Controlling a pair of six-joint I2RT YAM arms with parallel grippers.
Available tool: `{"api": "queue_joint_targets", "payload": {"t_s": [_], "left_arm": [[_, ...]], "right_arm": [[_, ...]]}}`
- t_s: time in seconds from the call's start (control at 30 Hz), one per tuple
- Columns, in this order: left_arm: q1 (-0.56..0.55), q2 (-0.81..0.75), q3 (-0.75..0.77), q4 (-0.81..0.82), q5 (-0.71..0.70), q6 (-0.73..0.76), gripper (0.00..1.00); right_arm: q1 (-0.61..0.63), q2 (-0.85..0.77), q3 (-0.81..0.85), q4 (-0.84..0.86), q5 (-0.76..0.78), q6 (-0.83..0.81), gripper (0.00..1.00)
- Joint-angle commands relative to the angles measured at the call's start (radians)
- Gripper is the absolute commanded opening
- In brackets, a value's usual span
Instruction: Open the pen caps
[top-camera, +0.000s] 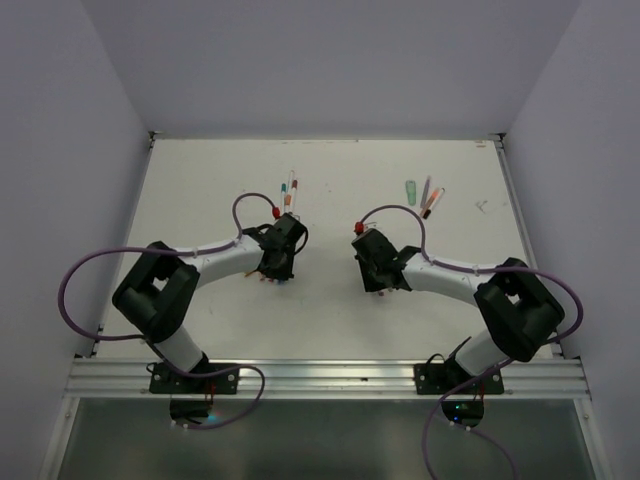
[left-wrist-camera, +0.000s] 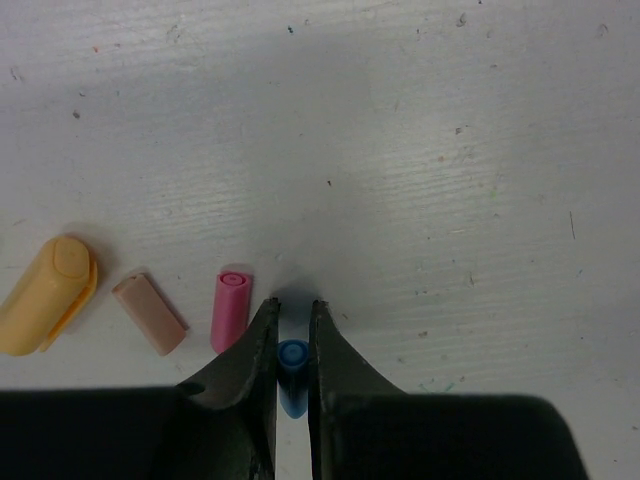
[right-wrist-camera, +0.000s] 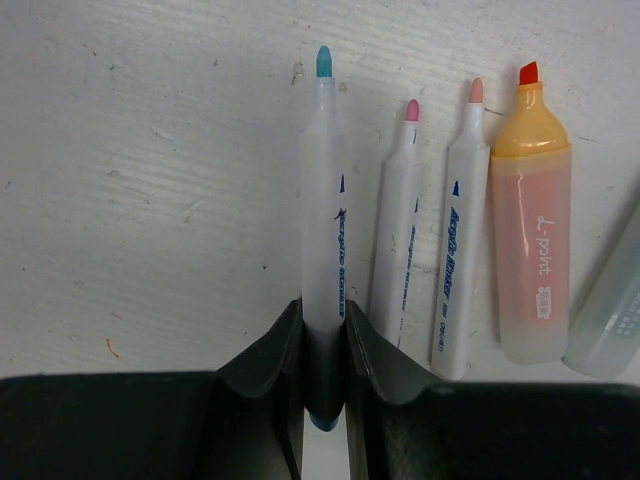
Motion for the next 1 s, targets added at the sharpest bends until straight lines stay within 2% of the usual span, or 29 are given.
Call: {"api": "queue_joint_targets", "payload": {"t_s": [0.0, 0.23, 0.33, 0.43, 0.5, 0.57, 0.6, 0.73, 0.83, 0.97], "left_arm": [[-0.003, 0.014, 0.019, -0.013, -0.045, 0.027, 0.11], [-0.003, -0.003, 0.032, -0.02, -0.068, 0.028, 0.25], [-0.003, -0.027, 0.044, -0.027, -0.068, 0.028, 0.31], [-0.003, -0.055, 0.071, -0.051, -0.063, 0.026, 0.38], [-0.003, -0.072, 0.087, -0.06, -0.06, 0.028, 0.39], [-0.003, -0.089, 0.108, -0.073, -0.059, 0.031, 0.45], [-0.003, -0.107, 0.134, -0.082, -0.062, 0.035, 0.52], [0.003, -0.126, 0.209, -0.086, -0.079, 0.055, 0.7], [0.04, -0.116, 0.251, -0.054, -0.08, 0.081, 0.8], [0.15, -0.086, 0.289, 0.025, -0.013, 0.104, 0.93]], "right_arm": [[-0.005, -0.004, 0.025, -0.052, 0.082, 0.014, 0.11], [-0.008, -0.05, 0.022, -0.045, 0.053, 0.002, 0.38], [-0.008, -0.081, 0.027, -0.042, 0.035, -0.009, 0.45], [-0.007, -0.125, 0.04, -0.046, 0.019, -0.024, 0.47], [-0.007, -0.15, 0.046, -0.049, 0.01, -0.03, 0.48], [-0.007, -0.197, 0.056, -0.053, 0.001, -0.035, 0.51], [-0.007, -0.215, 0.059, -0.053, 0.001, -0.041, 0.53], [-0.008, -0.294, 0.06, -0.025, 0.01, -0.055, 0.64], [-0.01, -0.35, 0.042, 0.016, 0.022, -0.057, 0.75], [-0.013, -0.41, 0.001, 0.116, 0.012, -0.058, 0.9]]}}
